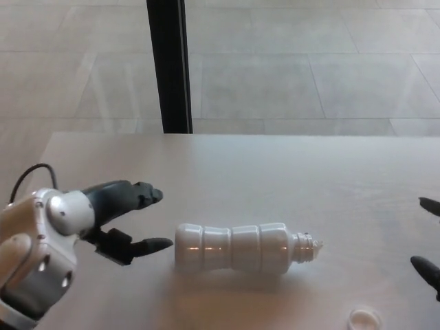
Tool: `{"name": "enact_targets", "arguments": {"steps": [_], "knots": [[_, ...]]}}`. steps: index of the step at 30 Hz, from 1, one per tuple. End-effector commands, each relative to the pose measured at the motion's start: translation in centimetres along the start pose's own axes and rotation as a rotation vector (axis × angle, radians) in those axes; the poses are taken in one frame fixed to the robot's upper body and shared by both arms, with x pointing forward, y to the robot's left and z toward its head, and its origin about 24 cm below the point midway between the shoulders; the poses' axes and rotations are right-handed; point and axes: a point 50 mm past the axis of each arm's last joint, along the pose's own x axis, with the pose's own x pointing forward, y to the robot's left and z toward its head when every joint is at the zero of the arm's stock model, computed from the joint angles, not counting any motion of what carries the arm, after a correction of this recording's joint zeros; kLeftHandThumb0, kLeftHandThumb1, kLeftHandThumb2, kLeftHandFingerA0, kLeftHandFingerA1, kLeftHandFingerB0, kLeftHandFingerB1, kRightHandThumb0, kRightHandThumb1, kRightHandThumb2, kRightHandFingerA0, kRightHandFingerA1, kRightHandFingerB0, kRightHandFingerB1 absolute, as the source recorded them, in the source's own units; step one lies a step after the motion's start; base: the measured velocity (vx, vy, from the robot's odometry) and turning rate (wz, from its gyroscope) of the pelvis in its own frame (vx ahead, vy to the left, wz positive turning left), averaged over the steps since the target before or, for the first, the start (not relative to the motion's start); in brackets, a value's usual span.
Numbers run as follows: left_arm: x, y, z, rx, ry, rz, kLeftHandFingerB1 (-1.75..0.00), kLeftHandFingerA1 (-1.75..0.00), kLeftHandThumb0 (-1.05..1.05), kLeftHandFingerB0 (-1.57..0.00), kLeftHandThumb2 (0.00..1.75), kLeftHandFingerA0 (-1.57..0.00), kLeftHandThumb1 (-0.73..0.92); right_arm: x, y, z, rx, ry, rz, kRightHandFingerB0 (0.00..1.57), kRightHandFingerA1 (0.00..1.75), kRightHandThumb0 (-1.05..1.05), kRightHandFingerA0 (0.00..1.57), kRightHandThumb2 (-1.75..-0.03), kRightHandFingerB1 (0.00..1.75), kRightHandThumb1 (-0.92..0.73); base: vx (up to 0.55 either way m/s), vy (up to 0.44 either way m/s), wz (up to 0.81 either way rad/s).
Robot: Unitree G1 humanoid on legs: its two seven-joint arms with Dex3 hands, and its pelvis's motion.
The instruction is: The robot uses its left hand to to lift the bottle kept on the middle of the desk and tilts it towards its right hand. It then uses its right hand to rotate its cap to open it and places the bottle and cap back on the desk
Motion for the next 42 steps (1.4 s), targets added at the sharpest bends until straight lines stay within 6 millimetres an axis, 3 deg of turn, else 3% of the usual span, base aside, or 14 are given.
{"name": "enact_targets", "arguments": {"steps": [1,5,7,9,10,12,15,16,17,19,27,30,35,42], "knots": [[-11.3,4.6,-17.9,-0.885,0.02,0.618,-0.18,-0.33,-1.0,0.0,0.98,0.0,0.6,-1.8,-15.9,-3.6,0.15,0.103,-0.234,0.15,0.7,-0.79,0.06,-0.95,0.51,-0.61,0.0,0.0,0.0],[-18.7,1.4,-25.9,-1.17,0.117,0.903,-0.46,-0.53,-1.0,0.0,1.03,0.0,0.61,-5.8,-23.6,-9.0,0.091,0.338,-0.493,0.12,1.42,-0.98,0.02,-0.65,0.8,-0.82,0.0,0.0,0.0],[-19.0,1.2,-26.2,-1.171,0.122,0.912,-0.46,-0.53,-1.0,0.0,1.03,0.0,0.61,-6.1,-24.1,-9.3,0.082,0.35,-0.503,0.12,1.42,-0.98,0.02,-0.65,0.8,-0.82,0.0,0.0,0.0],[-25.0,-3.1,-32.2,-1.44,0.254,1.168,-0.59,-0.65,-1.05,0.0,1.07,0.0,0.57,-11.8,-28.0,-12.5,0.056,0.572,-0.691,0.06,0.69,-0.92,0.03,-1.06,0.68,-0.65,0.0,0.0,0.0],[-26.5,-4.7,-33.6,-1.444,0.284,1.216,-0.84,-0.84,-1.05,-0.09,1.12,-0.06,0.65,-13.5,-28.8,-13.4,0.09,0.647,-0.748,0.0,0.76,-0.97,0.0,-0.65,0.78,-0.89,0.0,0.0,0.0],[-29.4,-8.5,-36.1,-1.613,0.315,1.435,-0.09,-0.11,-1.05,0.0,0.51,0.0,0.81,-17.6,-29.0,-15.1,0.205,0.755,-0.881,0.0,0.57,-0.97,0.0,-0.67,0.74,-0.86,0.0,0.0,0.0],[-30.5,-10.5,-37.3,-1.724,0.389,1.583,0.0,0.0,-1.05,0.0,0.65,0.0,0.79,-19.7,-28.6,-15.9,0.219,0.826,-0.93,0.0,0.62,-0.93,0.0,-0.68,0.75,-0.87,0.0,0.0,0.0],[-31.2,-13.3,-37.9,-1.788,0.479,1.663,0.0,-0.05,-1.05,0.0,0.91,0.0,0.69,-22.2,-27.4,-17.2,0.229,0.9,-0.984,0.0,1.18,-0.93,0.0,-0.61,0.8,-0.87,0.0,0.0,0.0],[-31.8,-15.5,-38.0,-1.835,0.505,1.732,0.0,0.0,-0.99,0.0,0.84,0.0,0.79,-24.1,-26.1,-18.1,0.283,0.938,-1.039,0.08,0.87,-0.94,0.16,-1.1,0.68,-0.63,0.0,0.0,0.0],[-32.3,-16.8,-37.9,-1.843,0.531,1.75,0.0,0.0,-1.01,0.0,0.84,0.0,0.82,-25.2,-24.9,-18.7,0.295,0.983,-1.013,0.0,1.07,-0.91,0.0,-0.64,0.8,-0.86,0.0,0.0,0.0],[-30.4,-22.1,-36.4,-1.981,0.519,1.731,-0.49,-0.53,-1.05,0.0,1.14,0.0,0.72,-28.7,-15.2,-21.4,0.588,1.165,-0.998,0.0,0.67,-0.9,0.01,-1.08,0.55,-0.58,0.0,0.0,0.0],[-28.9,-23.6,-36.5,-2.017,0.635,1.669,-0.41,-0.45,-1.05,0.0,1.18,0.0,0.79,-28.5,-12.8,-21.8,0.62,1.264,-0.982,0.06,1.07,-0.97,0.42,-1.07,0.68,-0.58,0.0,0.0,0.0],[-27.1,-26.4,-34.5,-1.98,0.714,1.634,0.0,-0.07,-0.78,0.0,0.78,0.0,0.92,-28.0,-8.1,-21.7,0.706,1.361,-0.812,0.0,0.4,-0.67,0.0,-0.76,0.3,-0.77,0.0,0.0,0.0],[-25.7,-30.2,-33.8,-1.944,0.93,1.185,0.0,-0.03,-0.82,0.0,0.72,0.0,0.92,-30.2,-3.6,-20.0,0.752,1.476,-0.654,0.0,0.73,-0.35,0.0,-1.07,0.62,-0.47,0.0,0.0,0.0]]}}
